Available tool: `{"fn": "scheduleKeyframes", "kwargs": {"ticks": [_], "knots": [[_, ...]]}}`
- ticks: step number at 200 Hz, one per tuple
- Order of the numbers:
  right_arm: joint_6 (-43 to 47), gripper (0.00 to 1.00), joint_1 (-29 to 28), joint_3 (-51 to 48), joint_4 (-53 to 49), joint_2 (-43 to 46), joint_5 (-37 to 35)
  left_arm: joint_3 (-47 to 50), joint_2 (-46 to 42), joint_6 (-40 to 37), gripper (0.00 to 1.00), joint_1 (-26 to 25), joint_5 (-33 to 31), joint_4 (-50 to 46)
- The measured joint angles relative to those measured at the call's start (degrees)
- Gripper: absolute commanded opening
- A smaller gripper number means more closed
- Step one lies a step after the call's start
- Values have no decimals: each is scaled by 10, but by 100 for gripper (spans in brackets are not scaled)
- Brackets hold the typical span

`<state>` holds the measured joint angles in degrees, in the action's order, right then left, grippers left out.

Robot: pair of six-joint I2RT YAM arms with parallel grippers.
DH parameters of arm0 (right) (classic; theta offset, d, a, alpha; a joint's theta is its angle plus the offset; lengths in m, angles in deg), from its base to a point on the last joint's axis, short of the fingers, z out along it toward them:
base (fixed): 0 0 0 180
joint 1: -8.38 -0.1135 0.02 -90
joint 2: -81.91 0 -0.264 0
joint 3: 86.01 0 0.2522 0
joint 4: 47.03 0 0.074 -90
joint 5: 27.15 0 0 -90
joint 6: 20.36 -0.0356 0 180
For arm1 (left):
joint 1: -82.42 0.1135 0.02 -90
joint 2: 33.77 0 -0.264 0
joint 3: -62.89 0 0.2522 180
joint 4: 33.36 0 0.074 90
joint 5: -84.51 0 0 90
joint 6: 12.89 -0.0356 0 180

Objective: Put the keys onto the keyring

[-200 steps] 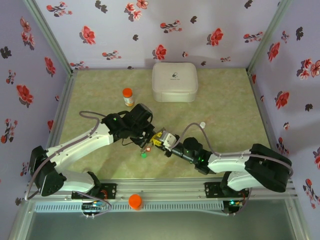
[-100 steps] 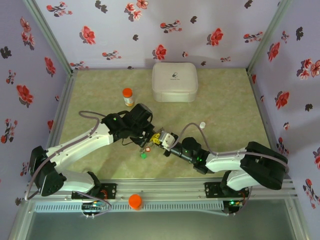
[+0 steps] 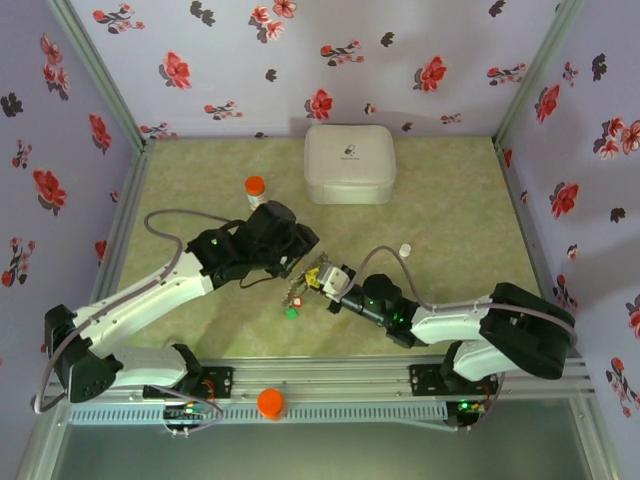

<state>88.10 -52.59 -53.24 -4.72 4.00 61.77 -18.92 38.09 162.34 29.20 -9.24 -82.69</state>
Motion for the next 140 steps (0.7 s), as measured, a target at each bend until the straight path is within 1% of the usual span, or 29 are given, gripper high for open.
{"fn": "scheduleKeyframes", "kwargs": {"ticks": [15,33,36,39,42,46,53,65,80,90,103,109,123,140], "knots": [[0,0,4,0,-26,19,0,-3,-5,-70,53,17,-13,24],[-2,0,14,0,-69,57,1,9,-24,-175,56,49,-19,66],[-3,0,15,0,-77,63,2,14,-30,-205,56,56,-21,76],[-3,0,16,0,-85,70,3,19,-34,-219,57,61,-21,87],[-5,0,18,1,-96,78,4,27,-41,-254,56,68,-20,99],[-5,0,20,1,-108,87,7,36,-49,-276,54,74,-20,114],[-7,0,23,2,-130,103,12,52,-63,-338,52,86,-17,136],[-10,0,30,6,-176,133,24,75,-81,-454,52,99,-10,167],[-10,0,42,16,-245,173,44,99,-91,-601,52,102,10,195],[-9,0,51,24,-289,198,58,116,-94,-701,48,102,28,207],[-6,0,59,37,-341,225,73,139,-97,-809,45,102,43,215],[-3,0,62,43,-362,234,78,149,-97,-851,43,102,49,216],[9,0,66,57,-409,246,90,171,-97,-942,43,104,69,217],[22,0,68,71,-457,247,101,199,-102,-1026,41,104,111,227]]}}
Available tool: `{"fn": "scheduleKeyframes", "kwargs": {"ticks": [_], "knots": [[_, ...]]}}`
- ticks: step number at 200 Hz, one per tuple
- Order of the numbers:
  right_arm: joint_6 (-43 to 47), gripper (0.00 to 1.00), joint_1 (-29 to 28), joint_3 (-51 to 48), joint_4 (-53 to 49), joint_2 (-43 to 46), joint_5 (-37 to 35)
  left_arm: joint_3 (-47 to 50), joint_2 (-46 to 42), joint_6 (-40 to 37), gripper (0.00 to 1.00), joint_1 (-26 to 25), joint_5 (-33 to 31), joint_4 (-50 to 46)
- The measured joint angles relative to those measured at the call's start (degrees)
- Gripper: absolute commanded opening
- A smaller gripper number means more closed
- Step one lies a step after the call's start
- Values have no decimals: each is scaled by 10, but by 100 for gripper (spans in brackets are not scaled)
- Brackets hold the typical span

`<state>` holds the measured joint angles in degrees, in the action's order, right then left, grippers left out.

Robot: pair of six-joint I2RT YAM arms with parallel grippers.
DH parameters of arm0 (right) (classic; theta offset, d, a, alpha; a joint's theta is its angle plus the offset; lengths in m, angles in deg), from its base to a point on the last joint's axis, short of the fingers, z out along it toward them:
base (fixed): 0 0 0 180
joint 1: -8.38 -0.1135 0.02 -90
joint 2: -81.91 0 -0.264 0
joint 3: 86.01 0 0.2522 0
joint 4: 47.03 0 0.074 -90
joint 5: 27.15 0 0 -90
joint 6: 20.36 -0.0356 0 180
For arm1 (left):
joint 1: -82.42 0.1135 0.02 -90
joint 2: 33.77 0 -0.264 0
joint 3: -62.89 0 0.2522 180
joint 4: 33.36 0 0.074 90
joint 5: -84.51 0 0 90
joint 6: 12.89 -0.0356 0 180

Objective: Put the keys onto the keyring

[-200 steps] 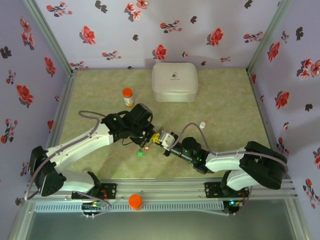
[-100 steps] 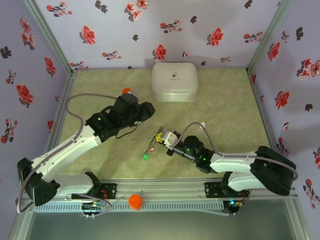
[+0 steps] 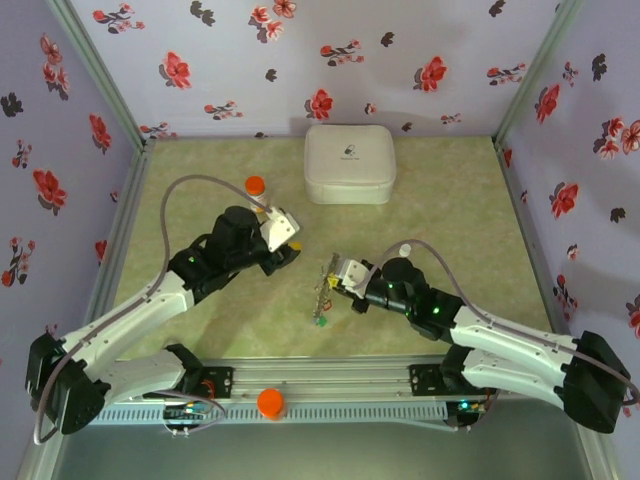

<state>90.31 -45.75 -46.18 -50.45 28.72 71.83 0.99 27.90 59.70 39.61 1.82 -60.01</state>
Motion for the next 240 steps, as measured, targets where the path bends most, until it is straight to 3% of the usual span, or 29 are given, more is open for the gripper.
{"fn": "scheduleKeyframes", "kwargs": {"ticks": [66,160,189,232,240], "knots": [[38,0,3,30,-115,-3,20,63,8,-160,28,-3,194,47],[60,0,3,60,-150,-21,25,101,87,-173,35,-33,290,160],[60,0,3,63,-150,-28,27,108,110,-171,26,-35,292,191],[60,0,3,68,-150,-34,27,108,120,-174,0,-37,294,190],[59,0,3,69,-150,-36,26,108,120,-178,0,-37,294,189]]}}
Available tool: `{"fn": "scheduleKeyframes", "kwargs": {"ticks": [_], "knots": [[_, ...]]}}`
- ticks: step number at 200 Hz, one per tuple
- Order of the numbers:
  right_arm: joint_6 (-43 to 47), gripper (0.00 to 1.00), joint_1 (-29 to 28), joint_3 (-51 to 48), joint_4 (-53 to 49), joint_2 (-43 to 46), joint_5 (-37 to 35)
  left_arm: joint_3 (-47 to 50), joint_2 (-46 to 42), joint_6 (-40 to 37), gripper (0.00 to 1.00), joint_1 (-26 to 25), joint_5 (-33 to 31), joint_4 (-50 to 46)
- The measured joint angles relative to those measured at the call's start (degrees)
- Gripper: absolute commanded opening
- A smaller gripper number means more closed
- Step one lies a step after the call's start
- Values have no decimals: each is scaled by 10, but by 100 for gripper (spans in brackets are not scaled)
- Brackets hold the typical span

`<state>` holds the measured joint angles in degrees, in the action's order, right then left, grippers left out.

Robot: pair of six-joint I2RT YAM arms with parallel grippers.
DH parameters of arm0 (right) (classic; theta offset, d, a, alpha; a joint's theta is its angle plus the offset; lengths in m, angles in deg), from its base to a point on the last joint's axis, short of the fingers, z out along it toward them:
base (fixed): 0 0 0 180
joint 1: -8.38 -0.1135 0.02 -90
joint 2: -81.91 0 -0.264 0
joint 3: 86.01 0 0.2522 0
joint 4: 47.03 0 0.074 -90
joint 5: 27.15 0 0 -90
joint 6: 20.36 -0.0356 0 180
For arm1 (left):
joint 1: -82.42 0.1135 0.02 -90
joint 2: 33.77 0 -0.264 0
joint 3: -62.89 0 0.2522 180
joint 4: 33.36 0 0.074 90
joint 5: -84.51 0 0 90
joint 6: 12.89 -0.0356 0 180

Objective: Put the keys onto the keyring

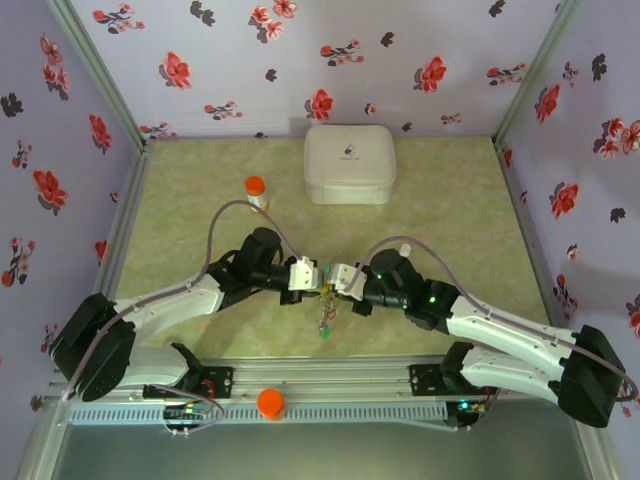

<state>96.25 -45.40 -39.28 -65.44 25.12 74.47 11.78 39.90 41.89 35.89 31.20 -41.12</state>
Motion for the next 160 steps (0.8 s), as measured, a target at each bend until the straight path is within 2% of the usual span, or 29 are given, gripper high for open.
{"fn": "scheduleKeyframes", "kwargs": {"ticks": [9,21,37,85,115,160], "knots": [[0,0,0,0,0,-1,0,0,0,1,0,0,0,-1],[-5,14,1,0,0,0,-2,0,0,2,0,0,0,0],[-19,21,7,-2,8,8,-1,7,-3,13,0,0,0,21],[-87,23,25,-59,61,80,11,91,-12,111,0,8,11,184],[-105,25,25,-68,63,76,20,112,0,155,0,16,21,278],[-119,24,26,-68,74,56,22,113,16,182,0,19,39,341]]}}
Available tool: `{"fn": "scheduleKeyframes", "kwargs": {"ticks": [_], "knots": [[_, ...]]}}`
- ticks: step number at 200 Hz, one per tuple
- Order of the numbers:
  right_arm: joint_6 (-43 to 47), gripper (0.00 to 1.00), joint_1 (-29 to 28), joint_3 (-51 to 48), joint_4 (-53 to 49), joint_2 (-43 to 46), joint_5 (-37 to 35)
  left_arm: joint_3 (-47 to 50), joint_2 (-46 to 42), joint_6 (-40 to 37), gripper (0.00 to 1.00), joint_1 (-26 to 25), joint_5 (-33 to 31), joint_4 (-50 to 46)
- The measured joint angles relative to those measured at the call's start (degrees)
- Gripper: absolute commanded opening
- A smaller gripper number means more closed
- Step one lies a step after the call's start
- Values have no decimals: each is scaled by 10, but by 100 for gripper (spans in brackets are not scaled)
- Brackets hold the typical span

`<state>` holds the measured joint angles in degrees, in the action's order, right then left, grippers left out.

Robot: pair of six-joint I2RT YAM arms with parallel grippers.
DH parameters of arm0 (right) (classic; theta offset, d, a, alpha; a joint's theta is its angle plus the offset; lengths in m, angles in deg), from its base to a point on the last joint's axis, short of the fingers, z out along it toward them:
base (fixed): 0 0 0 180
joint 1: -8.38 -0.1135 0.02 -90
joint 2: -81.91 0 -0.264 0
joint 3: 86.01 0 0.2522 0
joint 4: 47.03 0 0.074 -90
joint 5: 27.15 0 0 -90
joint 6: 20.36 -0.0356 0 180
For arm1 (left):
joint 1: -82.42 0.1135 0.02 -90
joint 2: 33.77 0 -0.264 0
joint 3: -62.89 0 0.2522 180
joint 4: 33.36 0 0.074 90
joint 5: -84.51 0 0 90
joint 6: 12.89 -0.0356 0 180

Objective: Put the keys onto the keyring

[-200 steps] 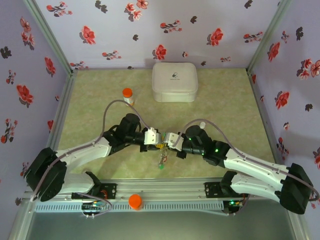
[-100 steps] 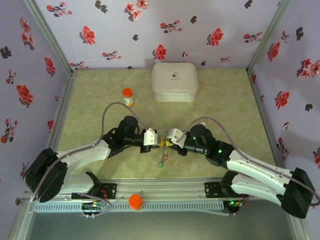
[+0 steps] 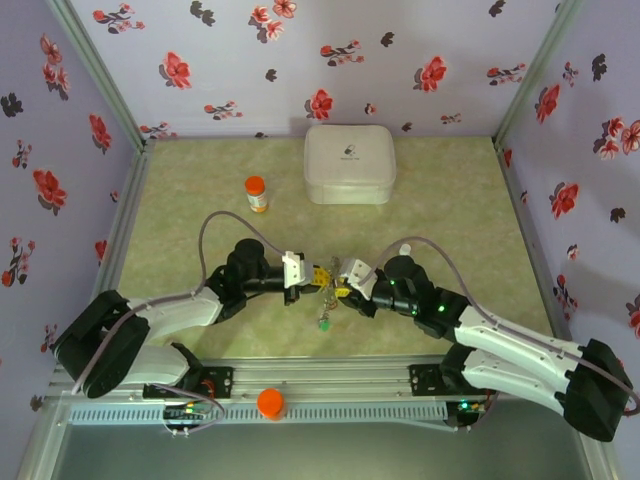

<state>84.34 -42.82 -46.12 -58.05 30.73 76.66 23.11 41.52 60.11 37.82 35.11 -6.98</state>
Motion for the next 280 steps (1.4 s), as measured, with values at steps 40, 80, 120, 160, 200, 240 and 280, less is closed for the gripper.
{"fn": "scheduleKeyframes", "kwargs": {"ticks": [40,80,120,160,200,240,280], "knots": [[-3,33,2,0,9,4,-25,1,5,2,0,0,7,17],[8,34,2,9,-1,11,-33,3,5,1,0,0,13,21],[45,25,2,27,-37,11,-28,3,5,-16,0,0,19,12],[64,16,2,45,-52,1,-15,3,5,-31,0,0,23,10],[68,15,2,48,-61,-12,-11,3,5,-33,0,0,26,10],[77,6,2,57,-81,-16,-11,3,5,-37,0,0,30,10],[83,0,2,67,-92,-28,-11,3,5,-44,0,3,30,5]]}}
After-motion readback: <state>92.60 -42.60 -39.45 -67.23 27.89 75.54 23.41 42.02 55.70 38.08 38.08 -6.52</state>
